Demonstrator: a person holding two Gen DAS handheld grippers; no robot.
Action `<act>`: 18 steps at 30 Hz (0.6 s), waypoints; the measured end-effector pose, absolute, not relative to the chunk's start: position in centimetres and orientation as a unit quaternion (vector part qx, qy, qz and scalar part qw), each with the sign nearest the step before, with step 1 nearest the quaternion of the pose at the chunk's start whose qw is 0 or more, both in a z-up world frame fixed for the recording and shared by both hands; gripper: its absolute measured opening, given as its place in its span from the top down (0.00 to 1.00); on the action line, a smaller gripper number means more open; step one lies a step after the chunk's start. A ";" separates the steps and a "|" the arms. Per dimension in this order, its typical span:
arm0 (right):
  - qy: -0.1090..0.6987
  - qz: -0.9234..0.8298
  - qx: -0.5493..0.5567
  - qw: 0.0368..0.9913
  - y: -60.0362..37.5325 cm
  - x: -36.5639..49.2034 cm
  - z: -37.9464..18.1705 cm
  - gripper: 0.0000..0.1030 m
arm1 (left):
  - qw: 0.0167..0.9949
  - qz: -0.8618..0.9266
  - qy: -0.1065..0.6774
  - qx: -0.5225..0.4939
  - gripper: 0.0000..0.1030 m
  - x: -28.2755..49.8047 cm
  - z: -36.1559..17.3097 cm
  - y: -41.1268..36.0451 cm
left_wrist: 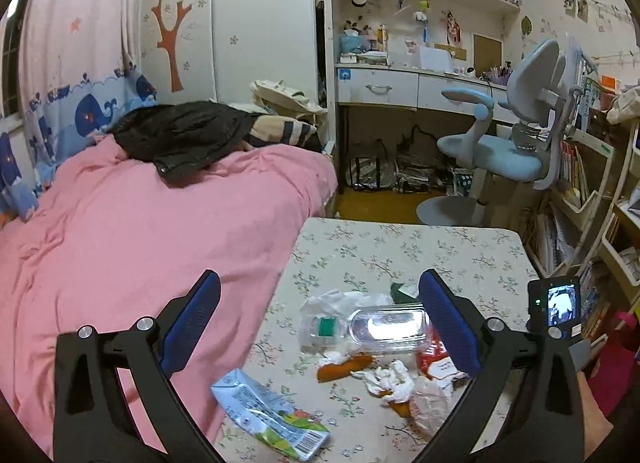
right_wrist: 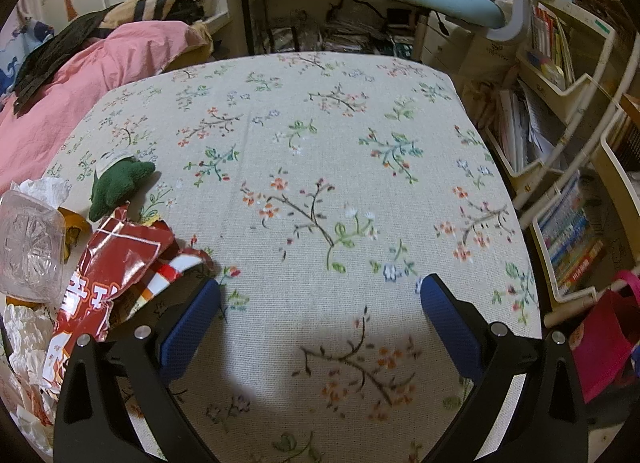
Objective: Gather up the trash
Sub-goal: 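Move both grippers toward the trash pile on the floral table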
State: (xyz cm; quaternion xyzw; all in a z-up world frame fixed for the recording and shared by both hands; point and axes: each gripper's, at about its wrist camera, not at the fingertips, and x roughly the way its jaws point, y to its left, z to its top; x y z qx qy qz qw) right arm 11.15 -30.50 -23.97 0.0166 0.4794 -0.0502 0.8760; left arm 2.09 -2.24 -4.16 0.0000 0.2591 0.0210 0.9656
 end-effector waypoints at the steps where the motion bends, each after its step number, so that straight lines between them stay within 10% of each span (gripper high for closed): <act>1: 0.486 -0.038 0.008 0.873 -30.5 11.1 -23.9 0.06 | 0.965 0.019 0.261 -0.007 0.07 2.2 -4.2 -2.3; 18: 0.272 -0.022 0.031 0.962 -27.4 -2.6 -9.4 0.07 | 0.965 0.023 0.260 -0.024 0.07 1.6 -4.4 -1.7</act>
